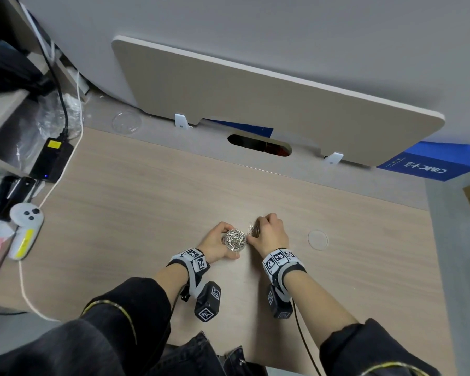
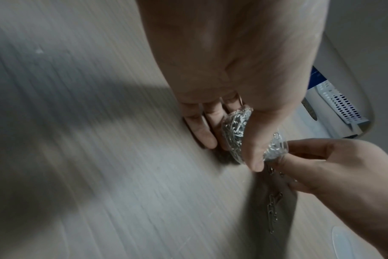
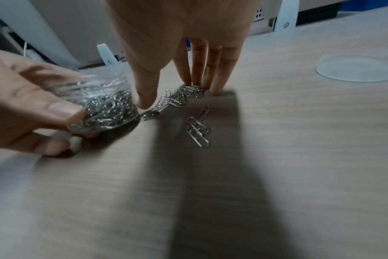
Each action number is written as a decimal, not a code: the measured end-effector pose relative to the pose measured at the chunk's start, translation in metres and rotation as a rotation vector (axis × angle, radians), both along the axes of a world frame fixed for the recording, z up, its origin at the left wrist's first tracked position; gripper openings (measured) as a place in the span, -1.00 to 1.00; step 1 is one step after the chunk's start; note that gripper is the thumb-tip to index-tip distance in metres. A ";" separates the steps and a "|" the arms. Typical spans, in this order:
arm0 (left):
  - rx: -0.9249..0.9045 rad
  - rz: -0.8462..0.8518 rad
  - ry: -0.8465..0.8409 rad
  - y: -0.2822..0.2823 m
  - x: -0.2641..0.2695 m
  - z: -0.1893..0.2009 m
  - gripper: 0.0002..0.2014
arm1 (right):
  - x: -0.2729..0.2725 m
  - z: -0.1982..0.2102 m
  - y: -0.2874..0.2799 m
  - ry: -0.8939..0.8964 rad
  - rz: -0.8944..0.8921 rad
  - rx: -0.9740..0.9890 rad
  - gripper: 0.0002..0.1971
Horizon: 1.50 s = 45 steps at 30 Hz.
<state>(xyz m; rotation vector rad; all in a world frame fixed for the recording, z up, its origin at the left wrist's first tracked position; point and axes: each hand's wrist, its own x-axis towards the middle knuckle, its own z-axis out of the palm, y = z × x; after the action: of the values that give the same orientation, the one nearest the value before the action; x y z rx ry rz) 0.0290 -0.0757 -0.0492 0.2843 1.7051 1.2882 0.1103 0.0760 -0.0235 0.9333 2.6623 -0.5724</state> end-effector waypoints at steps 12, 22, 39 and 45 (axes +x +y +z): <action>0.027 0.014 -0.022 0.002 0.002 0.001 -0.35 | 0.011 -0.005 0.003 0.047 0.121 0.035 -0.75; 0.003 0.002 -0.008 0.001 0.001 -0.001 -0.33 | 0.040 -0.001 0.023 0.046 0.058 -0.013 -0.42; 0.005 0.000 -0.017 0.001 0.001 0.003 -0.32 | 0.022 -0.004 0.002 0.031 0.113 0.039 -0.77; -0.013 -0.001 -0.009 0.001 0.000 0.003 -0.33 | 0.016 0.000 -0.002 -0.014 0.128 0.060 -0.77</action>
<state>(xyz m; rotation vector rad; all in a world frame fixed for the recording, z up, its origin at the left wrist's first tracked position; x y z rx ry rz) 0.0292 -0.0743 -0.0459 0.2719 1.7049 1.2757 0.1262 0.0744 -0.0232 0.7722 2.7160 -0.4574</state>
